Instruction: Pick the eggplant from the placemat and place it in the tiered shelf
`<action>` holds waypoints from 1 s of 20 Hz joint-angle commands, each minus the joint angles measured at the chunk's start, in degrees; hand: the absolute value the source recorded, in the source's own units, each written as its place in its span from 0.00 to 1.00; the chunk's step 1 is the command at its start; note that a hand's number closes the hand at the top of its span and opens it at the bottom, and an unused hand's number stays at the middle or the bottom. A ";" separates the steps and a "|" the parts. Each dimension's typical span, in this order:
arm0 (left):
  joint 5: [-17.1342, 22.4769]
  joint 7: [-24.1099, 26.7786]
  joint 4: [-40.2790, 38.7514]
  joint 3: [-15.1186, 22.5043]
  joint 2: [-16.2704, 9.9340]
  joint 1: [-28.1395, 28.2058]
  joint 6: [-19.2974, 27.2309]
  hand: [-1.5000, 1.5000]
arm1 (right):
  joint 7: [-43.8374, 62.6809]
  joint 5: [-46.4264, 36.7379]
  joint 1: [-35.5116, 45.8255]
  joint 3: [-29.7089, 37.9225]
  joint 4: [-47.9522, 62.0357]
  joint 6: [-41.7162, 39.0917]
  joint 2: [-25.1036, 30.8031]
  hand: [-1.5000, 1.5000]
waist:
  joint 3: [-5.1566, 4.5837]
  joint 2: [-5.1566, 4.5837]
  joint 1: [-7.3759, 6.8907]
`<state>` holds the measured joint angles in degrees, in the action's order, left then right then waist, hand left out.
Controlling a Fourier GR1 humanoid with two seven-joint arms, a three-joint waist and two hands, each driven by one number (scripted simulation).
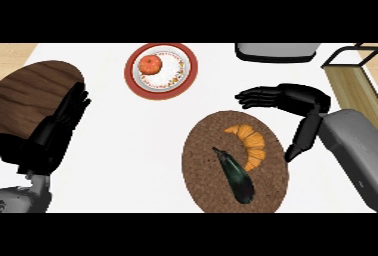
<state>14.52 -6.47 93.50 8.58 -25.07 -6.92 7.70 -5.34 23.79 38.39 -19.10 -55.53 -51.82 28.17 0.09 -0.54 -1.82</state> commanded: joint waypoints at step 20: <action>-3.30 -2.56 -1.50 -3.65 3.27 -2.01 -1.53 0.50 | -3.05 -32.13 1.51 -10.71 -13.03 1.11 -4.18 0.00 | -0.07 0.54 2.01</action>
<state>11.93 -7.45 93.45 5.55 -22.86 -5.90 5.79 -6.24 -2.59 43.97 -27.38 -63.94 -51.88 23.93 0.00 -0.02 -0.25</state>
